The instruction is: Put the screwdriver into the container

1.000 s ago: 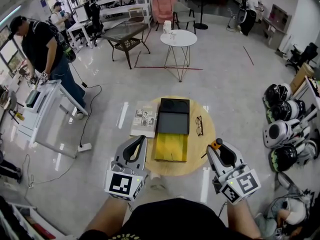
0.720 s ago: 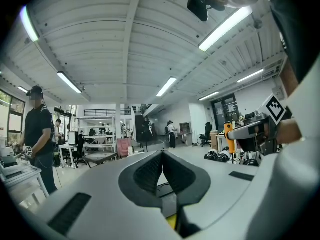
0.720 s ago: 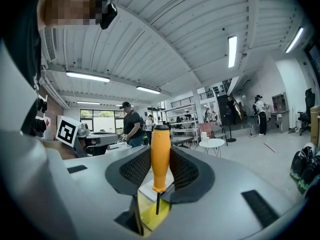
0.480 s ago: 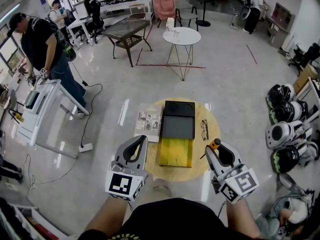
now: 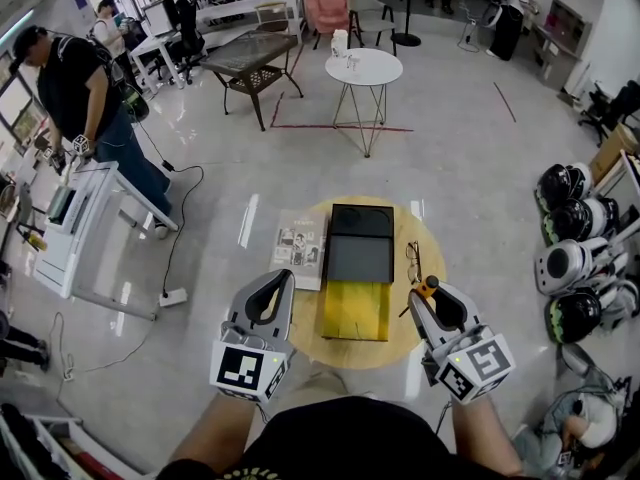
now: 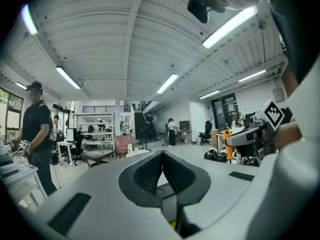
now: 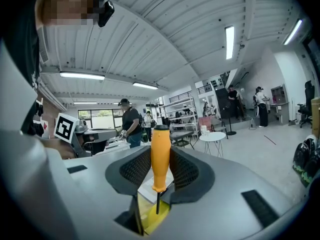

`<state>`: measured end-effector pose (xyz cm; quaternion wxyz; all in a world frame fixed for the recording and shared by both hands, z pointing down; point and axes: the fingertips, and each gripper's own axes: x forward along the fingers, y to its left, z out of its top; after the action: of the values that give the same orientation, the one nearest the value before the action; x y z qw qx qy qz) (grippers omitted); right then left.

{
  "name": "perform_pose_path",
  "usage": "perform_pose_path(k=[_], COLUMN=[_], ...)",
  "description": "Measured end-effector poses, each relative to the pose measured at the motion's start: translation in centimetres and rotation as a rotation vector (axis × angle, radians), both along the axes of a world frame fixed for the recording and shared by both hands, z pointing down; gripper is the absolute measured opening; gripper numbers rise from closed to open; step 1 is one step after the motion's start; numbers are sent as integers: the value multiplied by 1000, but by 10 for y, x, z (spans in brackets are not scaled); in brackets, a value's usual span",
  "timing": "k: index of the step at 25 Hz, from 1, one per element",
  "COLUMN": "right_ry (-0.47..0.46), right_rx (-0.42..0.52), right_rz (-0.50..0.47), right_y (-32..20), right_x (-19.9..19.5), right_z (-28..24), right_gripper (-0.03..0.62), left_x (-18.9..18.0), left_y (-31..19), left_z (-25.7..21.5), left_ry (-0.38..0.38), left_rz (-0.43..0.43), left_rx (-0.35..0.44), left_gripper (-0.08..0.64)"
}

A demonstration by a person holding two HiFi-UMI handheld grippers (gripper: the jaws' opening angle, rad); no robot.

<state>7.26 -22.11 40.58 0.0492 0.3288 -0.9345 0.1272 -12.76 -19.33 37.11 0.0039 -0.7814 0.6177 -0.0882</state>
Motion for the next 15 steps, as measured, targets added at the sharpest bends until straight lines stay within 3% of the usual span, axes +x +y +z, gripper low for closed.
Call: perform_pose_path(k=[15], right_ry=[19], right_rx=[-75], right_rz=[16], right_y=[-24], right_x=[-4], right_z=[40], right_gripper=[129], left_x=[-1], left_y=[-22], left_z=[12], left_ry=[-11], left_rz=[17], left_rx=[-32], left_gripper=[17])
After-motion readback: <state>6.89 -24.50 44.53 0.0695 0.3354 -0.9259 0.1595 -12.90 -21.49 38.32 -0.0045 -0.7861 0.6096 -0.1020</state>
